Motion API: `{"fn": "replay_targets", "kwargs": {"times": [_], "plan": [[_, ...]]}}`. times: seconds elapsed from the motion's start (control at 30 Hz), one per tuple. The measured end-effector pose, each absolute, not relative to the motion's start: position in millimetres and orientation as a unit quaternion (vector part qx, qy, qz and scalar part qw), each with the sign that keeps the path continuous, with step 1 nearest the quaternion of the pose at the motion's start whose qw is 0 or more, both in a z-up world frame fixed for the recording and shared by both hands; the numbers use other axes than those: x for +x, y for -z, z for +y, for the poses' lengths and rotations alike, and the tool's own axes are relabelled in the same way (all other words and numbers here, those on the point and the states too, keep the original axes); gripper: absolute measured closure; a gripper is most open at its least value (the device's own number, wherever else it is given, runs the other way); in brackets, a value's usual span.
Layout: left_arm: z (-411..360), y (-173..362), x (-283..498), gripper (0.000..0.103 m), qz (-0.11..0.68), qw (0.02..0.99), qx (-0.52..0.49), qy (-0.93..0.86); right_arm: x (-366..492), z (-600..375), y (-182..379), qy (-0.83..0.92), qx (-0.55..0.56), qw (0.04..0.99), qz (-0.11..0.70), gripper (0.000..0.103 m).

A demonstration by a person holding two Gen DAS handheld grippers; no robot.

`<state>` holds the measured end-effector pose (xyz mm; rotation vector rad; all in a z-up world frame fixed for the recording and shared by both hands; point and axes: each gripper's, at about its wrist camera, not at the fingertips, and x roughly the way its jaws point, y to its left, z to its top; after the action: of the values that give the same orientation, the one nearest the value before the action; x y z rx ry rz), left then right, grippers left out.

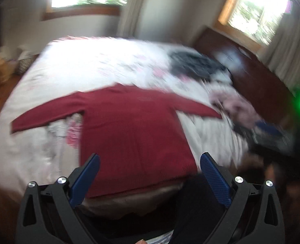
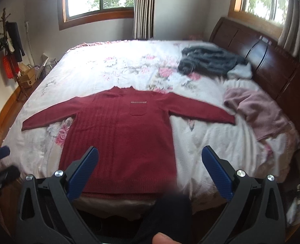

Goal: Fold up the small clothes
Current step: 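Grasp the red sweater's sleeve cuff with the right gripper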

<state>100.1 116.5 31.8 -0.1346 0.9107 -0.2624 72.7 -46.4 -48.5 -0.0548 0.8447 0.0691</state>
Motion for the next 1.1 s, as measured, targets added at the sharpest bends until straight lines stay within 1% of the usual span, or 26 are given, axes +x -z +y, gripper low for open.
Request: {"fn": "replay_targets", "kwargs": {"times": [0.17,0.23,0.3,0.33,0.37,0.4,0.43,0.53,0.57,0.67,0.8,0.9,1.03,1.1], "plan": [[100,-2,129,0.004,0.453,0.880,-0.042,0.139,144,-136,115,-0.017,0.087,0.887,0.454,0.003],[95,10,141,0.004,0.468,0.871,-0.050,0.140,173,-190,146,0.002,0.151,0.881,0.449,0.012],[104,17,146,0.004,0.484,0.862,-0.066,0.138,198,-233,175,0.019,0.202,0.862,0.464,0.033],[106,22,151,0.004,0.489,0.859,-0.070,0.132,210,-253,190,0.022,0.234,0.849,0.474,0.039],[109,26,158,0.004,0.486,0.862,-0.071,0.124,221,-275,206,0.022,0.271,0.835,0.479,0.048],[113,28,162,0.004,0.482,0.866,-0.072,0.113,234,-307,229,0.033,0.326,0.813,0.481,0.053],[115,28,168,0.004,0.480,0.868,-0.073,0.105,241,-324,241,0.036,0.355,0.803,0.477,0.054],[127,33,191,0.004,0.481,0.868,-0.093,0.085,268,-386,283,0.047,0.455,0.763,0.457,0.061],[132,38,201,0.004,0.486,0.864,-0.106,0.081,275,-404,296,0.045,0.489,0.749,0.445,0.068],[139,52,222,0.004,0.501,0.850,-0.140,0.087,301,-451,331,0.056,0.566,0.714,0.407,0.071],[141,73,242,0.004,0.518,0.830,-0.187,0.092,340,-501,365,0.072,0.618,0.686,0.376,0.071],[139,90,255,0.004,0.532,0.814,-0.216,0.090,358,-526,381,0.099,0.636,0.673,0.364,0.071],[133,105,263,0.004,0.545,0.808,-0.209,0.078,378,-543,404,0.115,0.639,0.660,0.377,0.071],[131,111,266,0.004,0.552,0.803,-0.211,0.076,386,-546,409,0.117,0.634,0.664,0.379,0.073]]}}
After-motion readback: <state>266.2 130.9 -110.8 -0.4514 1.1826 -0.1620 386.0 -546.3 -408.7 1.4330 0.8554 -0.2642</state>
